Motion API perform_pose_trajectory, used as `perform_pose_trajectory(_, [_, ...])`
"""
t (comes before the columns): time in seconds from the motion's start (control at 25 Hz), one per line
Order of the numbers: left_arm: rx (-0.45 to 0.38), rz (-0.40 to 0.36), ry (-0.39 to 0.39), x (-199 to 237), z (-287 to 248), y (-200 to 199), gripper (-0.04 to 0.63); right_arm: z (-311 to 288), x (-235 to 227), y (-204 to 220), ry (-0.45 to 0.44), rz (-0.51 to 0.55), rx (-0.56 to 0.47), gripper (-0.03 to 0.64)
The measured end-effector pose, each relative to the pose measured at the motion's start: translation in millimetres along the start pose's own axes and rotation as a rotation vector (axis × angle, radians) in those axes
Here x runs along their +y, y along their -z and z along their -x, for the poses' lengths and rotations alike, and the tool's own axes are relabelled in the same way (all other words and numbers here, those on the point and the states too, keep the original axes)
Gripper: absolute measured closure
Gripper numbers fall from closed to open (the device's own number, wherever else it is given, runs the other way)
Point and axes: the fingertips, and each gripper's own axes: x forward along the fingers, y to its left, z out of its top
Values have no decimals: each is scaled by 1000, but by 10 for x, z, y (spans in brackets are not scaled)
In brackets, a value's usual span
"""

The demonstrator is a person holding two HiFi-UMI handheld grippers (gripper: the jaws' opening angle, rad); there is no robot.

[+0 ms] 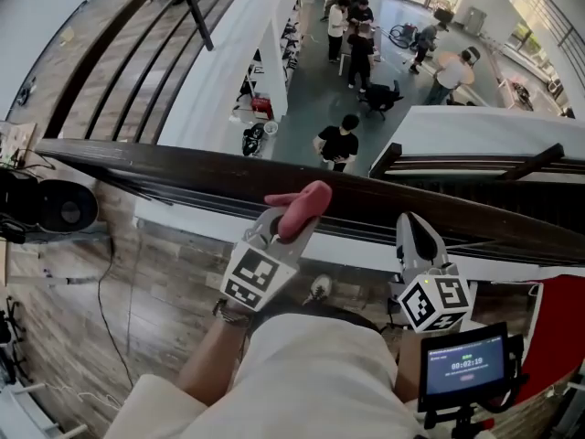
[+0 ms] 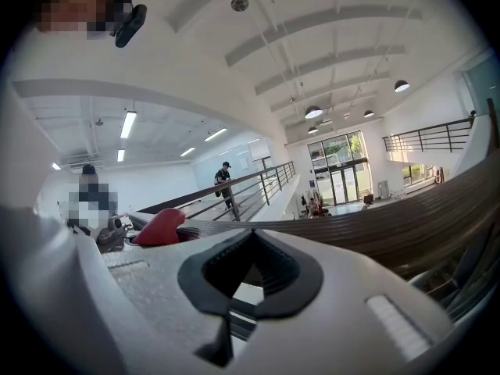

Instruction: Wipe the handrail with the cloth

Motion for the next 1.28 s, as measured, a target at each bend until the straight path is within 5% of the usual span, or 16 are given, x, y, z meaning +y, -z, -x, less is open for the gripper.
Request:
perform_pose_trajectory(0.2, [21,19,-34,186,162,45,563,-75,197,-162,-62,-20,-48,614])
perform_pose_trajectory(1.28, [104,77,-71,585,535,227,561,-549,972,-154,-135,73,82,614])
